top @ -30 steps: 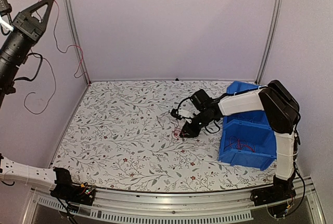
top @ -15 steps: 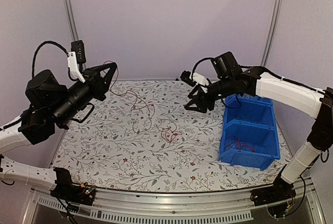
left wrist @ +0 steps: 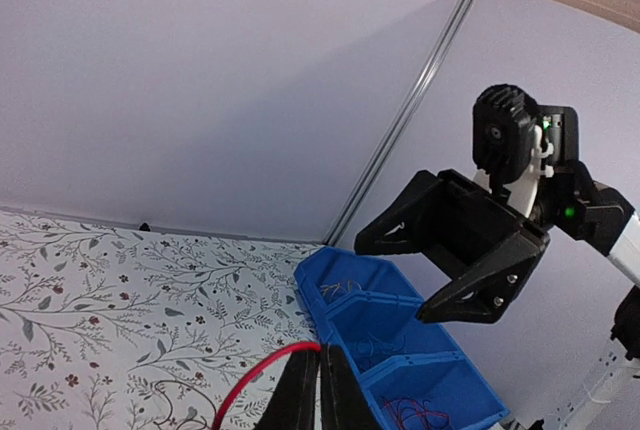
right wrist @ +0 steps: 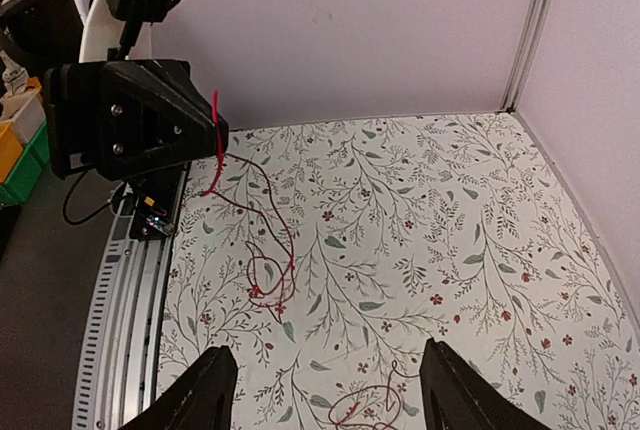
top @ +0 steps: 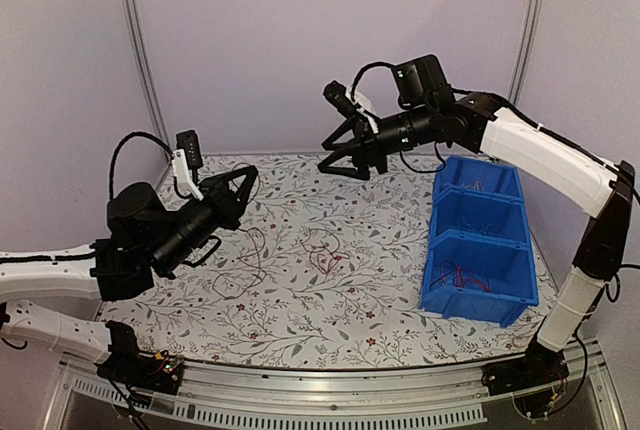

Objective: Untangle the cables

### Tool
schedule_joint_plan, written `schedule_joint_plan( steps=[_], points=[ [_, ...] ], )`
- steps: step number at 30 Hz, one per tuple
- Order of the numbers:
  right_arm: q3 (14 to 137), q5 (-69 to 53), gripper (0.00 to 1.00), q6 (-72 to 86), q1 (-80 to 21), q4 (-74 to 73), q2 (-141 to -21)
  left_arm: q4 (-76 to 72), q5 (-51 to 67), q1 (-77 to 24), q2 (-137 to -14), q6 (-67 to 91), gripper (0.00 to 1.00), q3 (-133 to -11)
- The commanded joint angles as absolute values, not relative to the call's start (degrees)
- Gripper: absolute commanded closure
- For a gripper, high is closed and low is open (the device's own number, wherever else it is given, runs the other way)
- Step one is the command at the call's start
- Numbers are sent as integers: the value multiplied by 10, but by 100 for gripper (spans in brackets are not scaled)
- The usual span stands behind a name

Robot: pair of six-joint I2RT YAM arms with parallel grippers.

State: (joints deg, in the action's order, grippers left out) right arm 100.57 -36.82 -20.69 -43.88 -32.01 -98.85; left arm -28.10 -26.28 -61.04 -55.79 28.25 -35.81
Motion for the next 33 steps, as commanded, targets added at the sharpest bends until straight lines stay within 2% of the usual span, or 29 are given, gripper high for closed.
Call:
schedule_joint_plan(
  steps=[1,9,18,22,26,28,32,33],
  points=[
    [1053,-424,33,-156,-469,-330,-1038,-370,-249,-604,-587,313,100,-357],
    [1098,-464,29,-121,-495,-337,-1100,-403,-234,-604,-635,318,100,-365],
    [1091,-459,31,-84,-500,-318,-1110,-424,-199,-604,-682,321,100,-387],
    [1094,-443,50,-71,-500,-315,-1120,-428,-193,-604,-689,324,100,-391],
    [1089,-438,86,-65,-500,-313,-1124,-427,-195,-604,-688,324,100,-392],
    [1084,-421,98,-69,-500,-311,-1120,-426,-196,-604,-687,324,100,-391],
    [1061,-391,100,-89,-498,-313,-1096,-422,-198,-604,-687,321,100,-389],
    [1052,-382,100,-102,-498,-313,-1083,-419,-202,-604,-688,316,91,-390]
  ],
)
